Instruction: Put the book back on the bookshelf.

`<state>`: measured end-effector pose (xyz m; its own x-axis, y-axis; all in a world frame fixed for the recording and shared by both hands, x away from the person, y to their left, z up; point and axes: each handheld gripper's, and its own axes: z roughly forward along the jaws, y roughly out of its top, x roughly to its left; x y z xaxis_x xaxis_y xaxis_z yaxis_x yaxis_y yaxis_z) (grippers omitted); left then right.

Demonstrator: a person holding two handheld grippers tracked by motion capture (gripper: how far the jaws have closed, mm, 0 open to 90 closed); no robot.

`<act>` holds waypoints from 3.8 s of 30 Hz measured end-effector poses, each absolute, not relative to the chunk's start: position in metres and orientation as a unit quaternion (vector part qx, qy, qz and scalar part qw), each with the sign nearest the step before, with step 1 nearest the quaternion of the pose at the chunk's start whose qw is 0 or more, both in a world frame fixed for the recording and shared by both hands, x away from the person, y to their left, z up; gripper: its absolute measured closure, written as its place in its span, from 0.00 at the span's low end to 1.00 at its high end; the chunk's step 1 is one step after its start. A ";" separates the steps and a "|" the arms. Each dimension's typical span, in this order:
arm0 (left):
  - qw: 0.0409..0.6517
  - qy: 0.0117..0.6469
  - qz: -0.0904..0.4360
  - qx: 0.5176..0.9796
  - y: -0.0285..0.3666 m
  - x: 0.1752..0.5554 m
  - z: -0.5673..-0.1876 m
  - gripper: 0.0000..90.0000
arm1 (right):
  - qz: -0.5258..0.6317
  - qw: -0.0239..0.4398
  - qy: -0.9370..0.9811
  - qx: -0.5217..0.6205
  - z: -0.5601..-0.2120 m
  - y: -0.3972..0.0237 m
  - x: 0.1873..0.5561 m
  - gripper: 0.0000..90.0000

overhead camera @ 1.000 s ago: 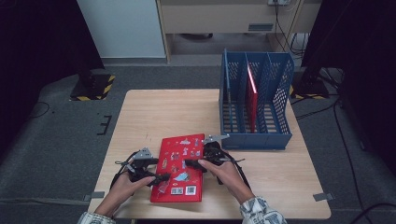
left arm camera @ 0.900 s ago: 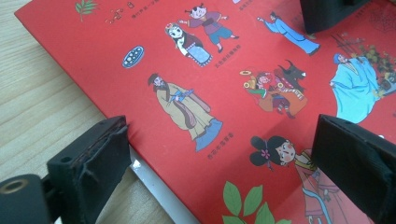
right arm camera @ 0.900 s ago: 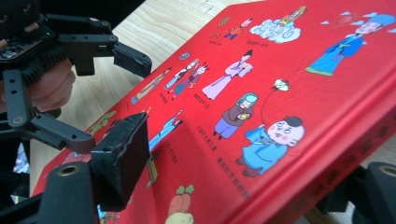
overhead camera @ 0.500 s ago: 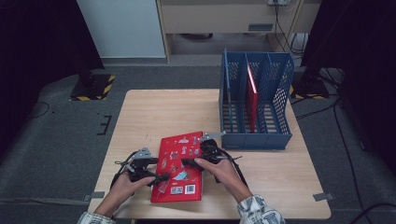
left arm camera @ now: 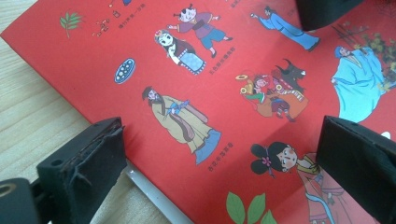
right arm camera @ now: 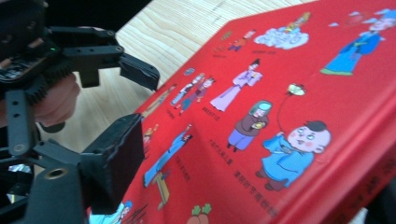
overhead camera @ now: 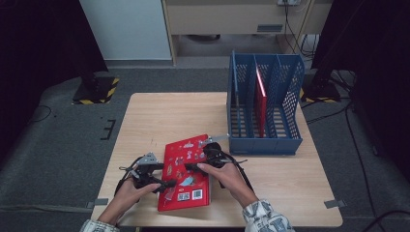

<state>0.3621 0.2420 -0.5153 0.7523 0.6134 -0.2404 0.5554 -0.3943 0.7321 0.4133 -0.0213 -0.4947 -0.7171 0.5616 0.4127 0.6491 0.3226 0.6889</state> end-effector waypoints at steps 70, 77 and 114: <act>0.466 0.376 0.000 0.801 0.260 0.370 -0.508 0.02 | -0.510 0.066 -0.788 -0.337 -0.450 -0.027 0.414 0.72; 0.457 0.381 0.001 0.804 0.259 0.370 -0.507 0.02 | -0.493 0.066 -0.801 -0.334 -0.448 -0.020 0.416 0.63; 0.541 0.348 0.063 0.763 0.263 0.359 -0.467 0.17 | -0.557 0.098 -0.779 -0.272 -0.414 -0.015 0.408 0.88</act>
<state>0.3593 0.2627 -0.4673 0.7496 0.5994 -0.2806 0.4629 -0.1719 0.8696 0.4081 -0.0146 -0.4138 -0.8331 0.3145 0.4550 0.5323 0.2318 0.8142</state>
